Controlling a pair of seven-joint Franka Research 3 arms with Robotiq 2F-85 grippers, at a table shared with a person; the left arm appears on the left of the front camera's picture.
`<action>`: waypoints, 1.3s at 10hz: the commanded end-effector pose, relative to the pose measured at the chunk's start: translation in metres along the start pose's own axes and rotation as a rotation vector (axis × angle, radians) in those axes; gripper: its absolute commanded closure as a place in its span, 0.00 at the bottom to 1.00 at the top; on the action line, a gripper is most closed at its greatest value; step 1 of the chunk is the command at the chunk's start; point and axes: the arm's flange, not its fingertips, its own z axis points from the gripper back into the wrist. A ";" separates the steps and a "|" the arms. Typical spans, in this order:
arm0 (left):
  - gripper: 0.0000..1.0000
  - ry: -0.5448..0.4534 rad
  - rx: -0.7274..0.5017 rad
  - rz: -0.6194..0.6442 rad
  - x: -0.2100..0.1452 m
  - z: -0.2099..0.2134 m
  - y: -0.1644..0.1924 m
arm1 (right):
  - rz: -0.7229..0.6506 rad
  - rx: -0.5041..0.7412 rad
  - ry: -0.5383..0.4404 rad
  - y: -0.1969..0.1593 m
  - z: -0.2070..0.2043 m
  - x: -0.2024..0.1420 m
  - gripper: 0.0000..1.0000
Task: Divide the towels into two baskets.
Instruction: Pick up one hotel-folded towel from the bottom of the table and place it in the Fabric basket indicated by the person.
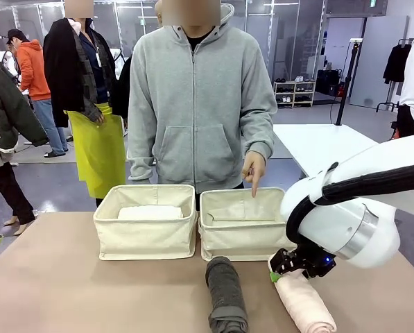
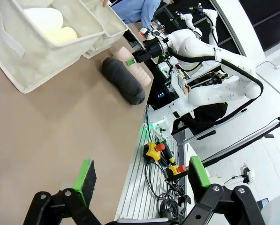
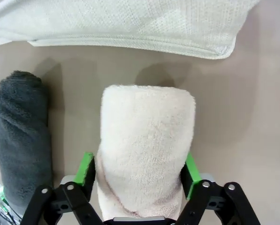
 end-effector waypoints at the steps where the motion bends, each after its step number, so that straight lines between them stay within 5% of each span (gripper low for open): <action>1: 0.00 0.000 0.001 0.003 -0.003 0.000 -0.007 | -0.002 -0.025 0.002 -0.012 0.015 -0.079 0.33; 3: 0.00 0.000 0.001 0.003 -0.003 0.000 -0.007 | -0.007 -0.033 0.008 -0.012 0.015 -0.078 0.36; 4: 0.00 0.000 0.001 0.003 -0.003 0.000 -0.007 | -0.006 -0.026 0.010 -0.011 0.019 -0.078 0.58; 5: 0.00 0.000 0.001 0.003 -0.003 0.000 -0.007 | -0.008 -0.019 0.009 -0.011 0.024 -0.077 0.56; 6: 0.00 0.000 0.001 0.003 -0.003 0.000 -0.007 | -0.034 -0.010 0.007 -0.011 0.028 -0.076 0.75; 7: 0.00 0.000 0.001 0.003 -0.003 0.000 -0.007 | -0.004 -0.029 -0.001 0.004 0.003 -0.002 0.75; 12: 0.00 0.000 0.001 0.003 -0.003 0.000 -0.007 | -0.004 -0.029 -0.001 0.004 0.003 -0.002 0.75; 13: 0.00 0.000 0.001 0.003 -0.003 0.000 -0.007 | -0.015 -0.024 0.000 0.004 0.007 -0.003 0.63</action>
